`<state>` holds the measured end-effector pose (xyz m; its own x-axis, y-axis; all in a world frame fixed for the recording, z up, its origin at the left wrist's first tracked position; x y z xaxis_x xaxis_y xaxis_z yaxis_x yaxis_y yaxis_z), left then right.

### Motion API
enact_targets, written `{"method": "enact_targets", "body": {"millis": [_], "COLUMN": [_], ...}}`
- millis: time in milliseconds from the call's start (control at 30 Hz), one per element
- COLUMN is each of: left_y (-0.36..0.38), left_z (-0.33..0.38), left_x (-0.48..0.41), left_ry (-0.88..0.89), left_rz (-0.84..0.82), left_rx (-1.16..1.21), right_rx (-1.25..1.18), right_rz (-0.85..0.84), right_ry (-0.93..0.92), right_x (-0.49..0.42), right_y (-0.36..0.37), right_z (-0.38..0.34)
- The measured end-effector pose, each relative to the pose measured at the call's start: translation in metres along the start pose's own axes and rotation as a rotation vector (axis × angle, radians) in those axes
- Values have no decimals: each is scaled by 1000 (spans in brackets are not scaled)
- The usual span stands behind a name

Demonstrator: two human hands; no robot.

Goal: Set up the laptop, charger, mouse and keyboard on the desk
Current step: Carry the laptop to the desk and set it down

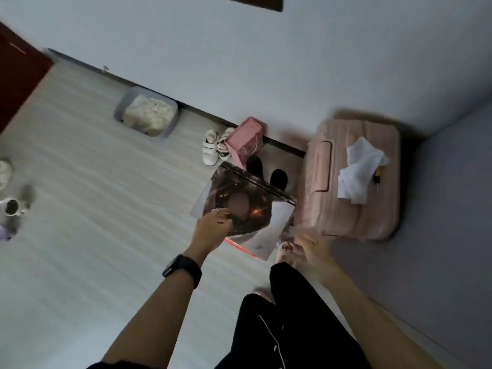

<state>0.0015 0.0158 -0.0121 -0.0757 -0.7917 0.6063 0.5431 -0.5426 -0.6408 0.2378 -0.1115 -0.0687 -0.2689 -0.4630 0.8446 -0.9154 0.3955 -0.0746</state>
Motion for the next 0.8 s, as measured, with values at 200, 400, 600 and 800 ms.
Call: {"method": "enact_targets", "body": {"millis": [200,400,600,800], "left_y": [-15,-27,-20,6], "left_z": [-18,-55,-91,-137], "left_x": [-75,-171,-274,-330], "left_ry": [-89,-154,-122,-156], "left_rz": [-52,-97,-139,-244], "left_rx": [-77,-168,-215,1], "right_rx": [10,24,-119,-309], "right_rz": [33,95,163,214], "right_ry": [125,180,220,233], "right_x": [-66,-138,-193,-210], "right_y": [18,35,65,85], "right_z": [-2,6,34,78]}}
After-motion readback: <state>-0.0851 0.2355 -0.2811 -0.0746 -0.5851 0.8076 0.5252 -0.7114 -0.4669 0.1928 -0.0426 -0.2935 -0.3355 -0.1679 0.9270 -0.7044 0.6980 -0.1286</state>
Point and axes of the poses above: each hand's wrist, its own x-axis away from the middle knuckle, its own y-axis out of the palm, z = x × y, the point moved 2 cm from there along -x, towards the middle knuckle, and after that the axes turned 1 degree about -x, right-handed, at the moved point
